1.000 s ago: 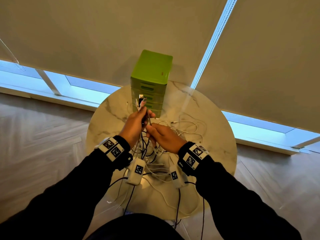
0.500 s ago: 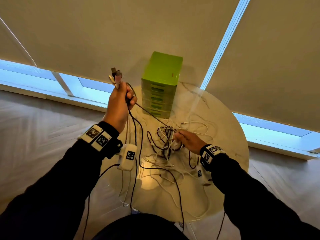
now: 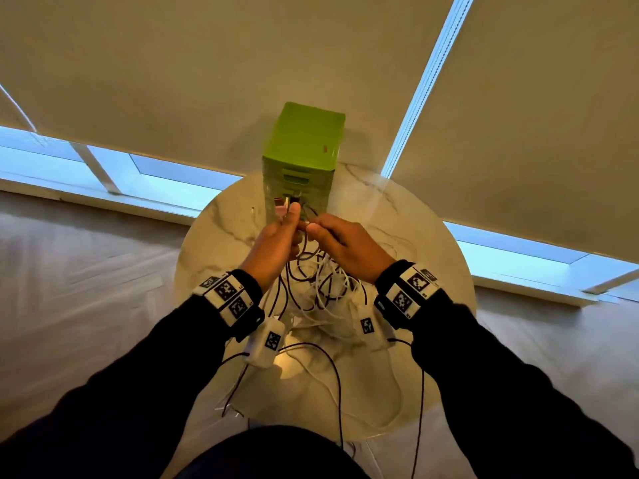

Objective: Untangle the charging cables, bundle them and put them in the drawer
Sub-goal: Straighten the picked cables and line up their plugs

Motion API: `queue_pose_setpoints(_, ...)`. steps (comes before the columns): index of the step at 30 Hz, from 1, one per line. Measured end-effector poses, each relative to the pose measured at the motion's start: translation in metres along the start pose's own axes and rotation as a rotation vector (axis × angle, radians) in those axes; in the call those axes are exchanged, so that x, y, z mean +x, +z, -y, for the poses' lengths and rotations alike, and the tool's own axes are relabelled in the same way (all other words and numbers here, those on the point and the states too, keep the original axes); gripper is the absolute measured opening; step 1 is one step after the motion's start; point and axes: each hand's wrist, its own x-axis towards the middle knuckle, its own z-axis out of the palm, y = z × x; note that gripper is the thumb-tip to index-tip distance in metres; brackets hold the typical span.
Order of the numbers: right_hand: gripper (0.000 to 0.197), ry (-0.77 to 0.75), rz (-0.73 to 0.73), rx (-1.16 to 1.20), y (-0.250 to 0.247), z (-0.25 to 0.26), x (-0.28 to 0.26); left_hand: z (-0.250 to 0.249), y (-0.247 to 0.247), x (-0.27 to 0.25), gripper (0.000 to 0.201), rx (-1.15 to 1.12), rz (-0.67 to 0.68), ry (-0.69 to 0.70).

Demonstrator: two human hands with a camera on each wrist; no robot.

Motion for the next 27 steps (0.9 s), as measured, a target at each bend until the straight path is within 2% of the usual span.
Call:
queue_pose_setpoints(3, 0.013, 0.005, 0.085, 0.041, 0.002, -0.002, -0.008, -0.006, 0.007, 0.001, 0.030, 0.013, 0.051, 0.003)
queue_pose_setpoints(6, 0.030, 0.095, 0.129, 0.068, 0.005, -0.012, -0.019, -0.003, 0.005, 0.007, 0.030, 0.076, 0.025, 0.044)
queue_pose_setpoints(8, 0.043, 0.186, 0.214, 0.004, 0.012, -0.026, -0.025, -0.003, 0.001, 0.009, 0.028, 0.138, -0.033, 0.086)
queue_pose_setpoints(11, 0.032, 0.274, 0.285, -0.010, 0.025, -0.051, -0.031, -0.002, -0.003, 0.010, 0.024, 0.164, -0.093, 0.146)
queue_pose_setpoints(13, 0.025, 0.321, 0.238, -0.031, 0.028, -0.061, -0.029, 0.003, -0.006, 0.009, 0.024, 0.184, -0.115, 0.171)
queue_pose_setpoints(18, 0.029, 0.302, 0.127, -0.086, 0.034, -0.068, -0.015, 0.005, -0.014, 0.004, 0.028, 0.169, -0.180, 0.196)
queue_pose_setpoints(22, 0.026, 0.269, -0.234, 0.193, 0.022, -0.048, -0.008, 0.002, -0.035, 0.006, 0.019, 0.082, -0.229, 0.182)
queue_pose_setpoints(24, 0.025, 0.184, -0.338, 0.251, 0.012, -0.035, -0.003, 0.003, -0.043, 0.006, 0.018, 0.082, -0.251, 0.177)
queue_pose_setpoints(26, 0.025, 0.137, -0.274, 0.163, 0.001, -0.028, 0.002, 0.002, -0.043, 0.004, 0.021, 0.065, -0.271, 0.160)
queue_pose_setpoints(27, 0.024, 0.144, -0.172, 0.089, -0.004, -0.027, 0.003, 0.001, -0.042, 0.003, 0.021, 0.046, -0.276, 0.155)
